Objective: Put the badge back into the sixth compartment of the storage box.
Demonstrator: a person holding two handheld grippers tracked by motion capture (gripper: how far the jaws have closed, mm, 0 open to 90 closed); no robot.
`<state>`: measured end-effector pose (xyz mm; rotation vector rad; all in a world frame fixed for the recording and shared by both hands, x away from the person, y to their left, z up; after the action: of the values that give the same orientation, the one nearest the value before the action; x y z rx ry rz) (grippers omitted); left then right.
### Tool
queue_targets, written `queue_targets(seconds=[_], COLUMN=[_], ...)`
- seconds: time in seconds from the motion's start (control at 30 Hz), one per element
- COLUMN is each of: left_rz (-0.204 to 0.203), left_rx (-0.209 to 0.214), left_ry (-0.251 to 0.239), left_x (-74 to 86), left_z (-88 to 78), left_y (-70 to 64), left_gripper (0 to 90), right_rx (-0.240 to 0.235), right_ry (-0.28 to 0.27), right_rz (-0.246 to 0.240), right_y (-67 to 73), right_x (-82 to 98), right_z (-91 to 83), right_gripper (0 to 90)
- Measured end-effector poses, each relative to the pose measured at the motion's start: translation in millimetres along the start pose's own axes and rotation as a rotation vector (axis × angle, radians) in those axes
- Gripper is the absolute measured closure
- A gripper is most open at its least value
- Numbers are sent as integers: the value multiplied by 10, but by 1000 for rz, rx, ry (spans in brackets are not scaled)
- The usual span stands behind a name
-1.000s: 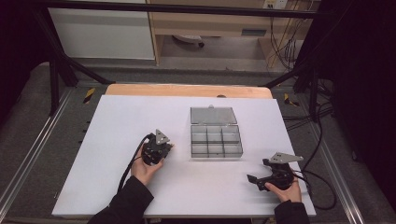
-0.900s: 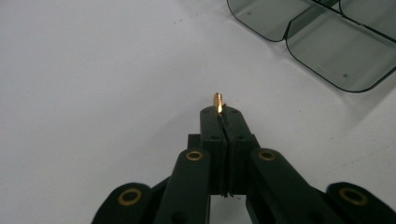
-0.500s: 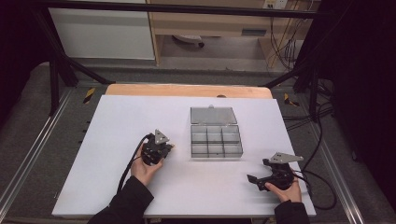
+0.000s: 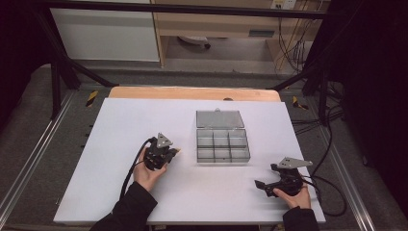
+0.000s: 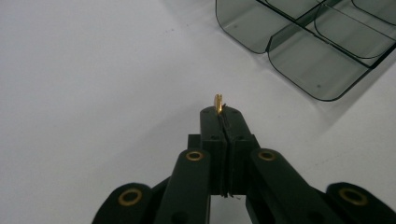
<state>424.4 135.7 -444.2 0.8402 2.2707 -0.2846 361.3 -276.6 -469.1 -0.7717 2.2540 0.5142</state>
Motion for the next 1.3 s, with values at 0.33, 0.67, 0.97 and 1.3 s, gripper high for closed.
queue_targets(seconds=[0.33,0.67,0.97,1.3], left_rz=[-2,0,9,21], left_rx=[26,53,75,87], left_ry=[-12,-38,-65,-86], left_x=[-22,-72,-131,-183], left_z=[-57,-155,-249,-331], left_y=[-21,-60,-122,-187], left_gripper=[884,884,884,885], right_rx=[-1,-2,-2,-4], right_ry=[2,6,6,6], right_rz=[1,0,1,0], right_y=[2,2,1,2], right_x=[1,1,1,1], right_z=[1,3,2,2], right_gripper=[6,5,6,5])
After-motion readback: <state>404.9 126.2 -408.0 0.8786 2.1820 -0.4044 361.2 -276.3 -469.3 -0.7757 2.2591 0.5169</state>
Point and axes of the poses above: each handheld gripper's, and its own axes: z roughly forward along the jaws, x roughly out of its underside, y roughly to its left, the point moved 2 cm from there along z, roughly forward along the jaws, and after that the axes turned 5 degrees about y, right-handed, at the moved point
